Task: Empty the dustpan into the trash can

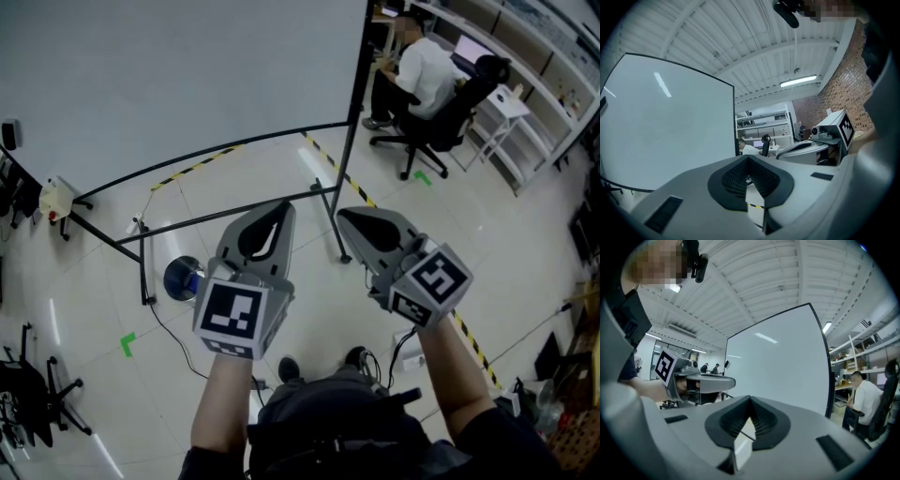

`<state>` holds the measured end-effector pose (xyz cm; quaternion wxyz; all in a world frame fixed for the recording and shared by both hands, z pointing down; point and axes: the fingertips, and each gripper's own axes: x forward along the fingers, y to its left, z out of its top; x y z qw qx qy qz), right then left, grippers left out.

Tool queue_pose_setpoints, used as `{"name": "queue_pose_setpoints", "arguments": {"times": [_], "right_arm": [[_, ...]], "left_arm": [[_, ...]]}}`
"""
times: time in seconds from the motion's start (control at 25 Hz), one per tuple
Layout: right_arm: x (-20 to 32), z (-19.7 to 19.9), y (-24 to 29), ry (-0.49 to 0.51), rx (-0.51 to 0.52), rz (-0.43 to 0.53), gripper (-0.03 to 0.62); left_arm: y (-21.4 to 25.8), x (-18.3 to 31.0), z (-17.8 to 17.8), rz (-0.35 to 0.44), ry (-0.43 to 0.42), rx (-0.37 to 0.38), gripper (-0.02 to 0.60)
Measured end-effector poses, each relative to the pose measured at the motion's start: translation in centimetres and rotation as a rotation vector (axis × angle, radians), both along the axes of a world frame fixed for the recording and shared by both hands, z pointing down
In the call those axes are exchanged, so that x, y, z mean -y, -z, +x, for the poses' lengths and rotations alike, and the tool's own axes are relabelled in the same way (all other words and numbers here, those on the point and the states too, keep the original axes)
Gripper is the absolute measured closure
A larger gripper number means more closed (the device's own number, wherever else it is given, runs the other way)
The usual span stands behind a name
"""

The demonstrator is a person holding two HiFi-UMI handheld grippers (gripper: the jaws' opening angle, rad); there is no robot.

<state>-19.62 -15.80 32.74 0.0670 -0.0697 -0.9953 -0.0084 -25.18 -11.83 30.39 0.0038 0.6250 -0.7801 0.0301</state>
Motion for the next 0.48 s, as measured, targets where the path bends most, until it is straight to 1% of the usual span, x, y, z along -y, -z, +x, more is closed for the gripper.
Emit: {"name": "queue_pose_setpoints", "arguments": {"times": [0.2,0.48], "right_arm": [[-1.1,-0.4,1.2,-0.004,0.044,0.011,0.588],[-2.4,-0.2,1.3,-0.003,0.035,0.037,0.588]], "left_arm": [[0.4,-1.2,-0.2,0.0,0.003,0.011,0.584],[1.1,-2.7,-0.2,0.001,0.014,0.023,0.584]]}}
